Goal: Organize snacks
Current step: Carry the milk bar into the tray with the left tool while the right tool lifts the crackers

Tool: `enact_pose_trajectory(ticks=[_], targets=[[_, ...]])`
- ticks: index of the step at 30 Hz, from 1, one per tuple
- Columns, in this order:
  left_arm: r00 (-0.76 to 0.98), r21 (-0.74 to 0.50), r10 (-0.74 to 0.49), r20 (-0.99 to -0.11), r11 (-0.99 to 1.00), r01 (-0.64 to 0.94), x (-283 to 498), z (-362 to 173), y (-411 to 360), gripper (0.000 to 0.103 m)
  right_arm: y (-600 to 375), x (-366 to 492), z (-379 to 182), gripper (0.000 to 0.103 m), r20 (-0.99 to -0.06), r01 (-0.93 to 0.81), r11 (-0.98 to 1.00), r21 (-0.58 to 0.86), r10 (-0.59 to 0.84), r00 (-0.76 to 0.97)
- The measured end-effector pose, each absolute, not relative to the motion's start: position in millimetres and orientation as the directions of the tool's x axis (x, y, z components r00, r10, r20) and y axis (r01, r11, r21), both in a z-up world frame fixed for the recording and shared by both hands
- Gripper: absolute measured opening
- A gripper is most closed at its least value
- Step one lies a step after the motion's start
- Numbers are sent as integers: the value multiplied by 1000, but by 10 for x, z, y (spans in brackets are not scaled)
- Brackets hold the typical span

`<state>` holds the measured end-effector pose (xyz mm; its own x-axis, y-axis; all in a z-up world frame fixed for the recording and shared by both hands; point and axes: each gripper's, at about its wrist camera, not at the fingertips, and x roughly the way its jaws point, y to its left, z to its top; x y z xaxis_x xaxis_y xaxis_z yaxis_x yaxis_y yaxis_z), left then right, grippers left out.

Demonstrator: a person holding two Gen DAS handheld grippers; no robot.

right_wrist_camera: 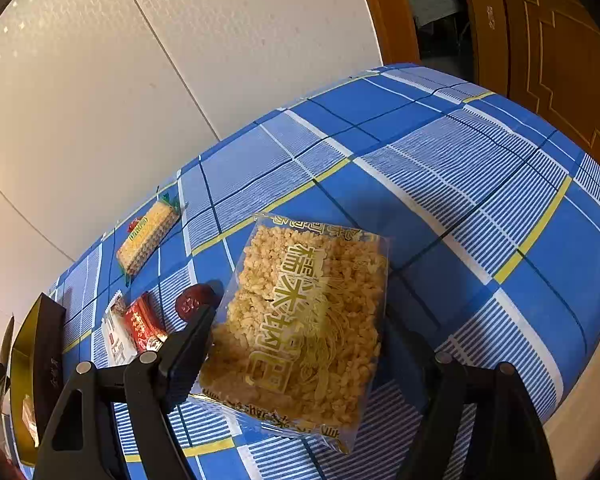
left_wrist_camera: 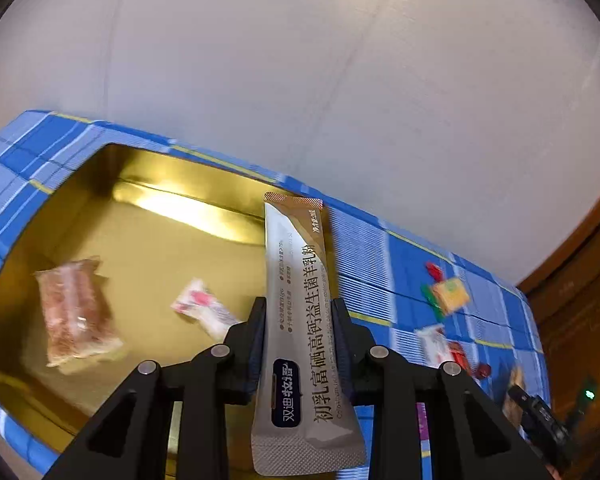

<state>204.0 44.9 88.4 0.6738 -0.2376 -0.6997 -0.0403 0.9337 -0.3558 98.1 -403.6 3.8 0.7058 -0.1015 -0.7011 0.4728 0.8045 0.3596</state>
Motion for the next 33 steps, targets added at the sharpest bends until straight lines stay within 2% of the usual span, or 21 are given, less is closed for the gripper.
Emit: enact_pose_trajectory(ticks=[9,19,23,27,33], targets=[[649,-271,-114,-752,952,-146,2103,557,823,31,-3992,1002,46,82,-699,469,814,342,-113,706],[607,-309,-113,-787,924,-228,2212,307,1041,31,-3974,999,38,82,-698,458,825,331,-113,707],[616,-280,-92,-783,935,-216,2218,348,1006,32,-3954,1023,38,82,-700,453,834,314,-120,704],[619,-241,-46,-784,942,-235,2225,377,1024,34,-3908,1019,58,82,-693,448,847,288,-138,707],[657,-218,15,-753,938,-271,2095,498,1095,49,-3799,992,142,82,-657,410,872,268,-146,740]])
